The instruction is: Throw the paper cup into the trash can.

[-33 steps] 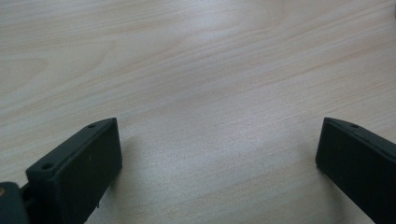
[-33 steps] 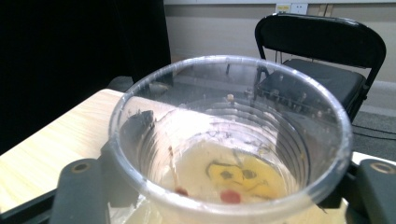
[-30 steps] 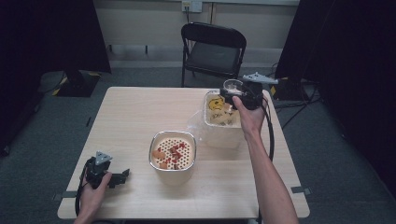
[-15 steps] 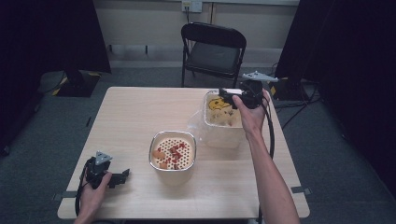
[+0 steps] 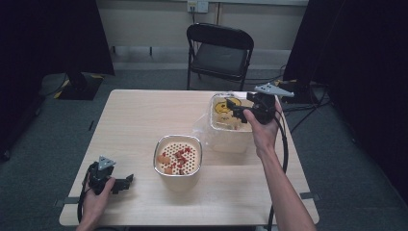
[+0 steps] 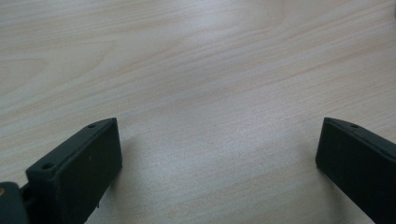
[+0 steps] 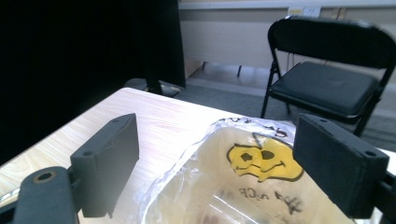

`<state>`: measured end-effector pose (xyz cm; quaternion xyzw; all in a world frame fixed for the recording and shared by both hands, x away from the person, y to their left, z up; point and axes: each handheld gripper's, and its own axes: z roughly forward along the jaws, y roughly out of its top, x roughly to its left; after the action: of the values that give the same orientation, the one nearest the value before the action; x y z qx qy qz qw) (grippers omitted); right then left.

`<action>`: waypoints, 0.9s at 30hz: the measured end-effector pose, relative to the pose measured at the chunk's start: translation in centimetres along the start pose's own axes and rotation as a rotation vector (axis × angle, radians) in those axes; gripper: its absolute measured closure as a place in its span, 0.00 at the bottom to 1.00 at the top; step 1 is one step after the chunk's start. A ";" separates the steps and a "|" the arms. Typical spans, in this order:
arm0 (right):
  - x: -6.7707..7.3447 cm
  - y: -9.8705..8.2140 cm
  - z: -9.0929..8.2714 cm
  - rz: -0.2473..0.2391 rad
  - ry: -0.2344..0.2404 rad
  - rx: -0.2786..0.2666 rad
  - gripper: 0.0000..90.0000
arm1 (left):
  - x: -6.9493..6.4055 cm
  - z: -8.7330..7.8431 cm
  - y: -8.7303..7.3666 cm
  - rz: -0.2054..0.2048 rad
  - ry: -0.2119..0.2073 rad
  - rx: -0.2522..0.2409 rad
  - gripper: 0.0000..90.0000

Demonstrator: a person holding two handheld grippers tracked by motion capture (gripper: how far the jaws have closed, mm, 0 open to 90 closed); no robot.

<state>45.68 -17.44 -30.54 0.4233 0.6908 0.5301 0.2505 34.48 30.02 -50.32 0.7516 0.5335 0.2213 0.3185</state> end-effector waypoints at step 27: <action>2.6 -10.7 -6.3 -0.034 0.020 0.114 0.16 | 0.1 0.0 0.0 0.006 -0.003 0.001 0.00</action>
<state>35.92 -19.38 -38.45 0.4197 0.7293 0.4898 0.2281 34.52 30.08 -50.30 0.7536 0.5310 0.2209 0.3183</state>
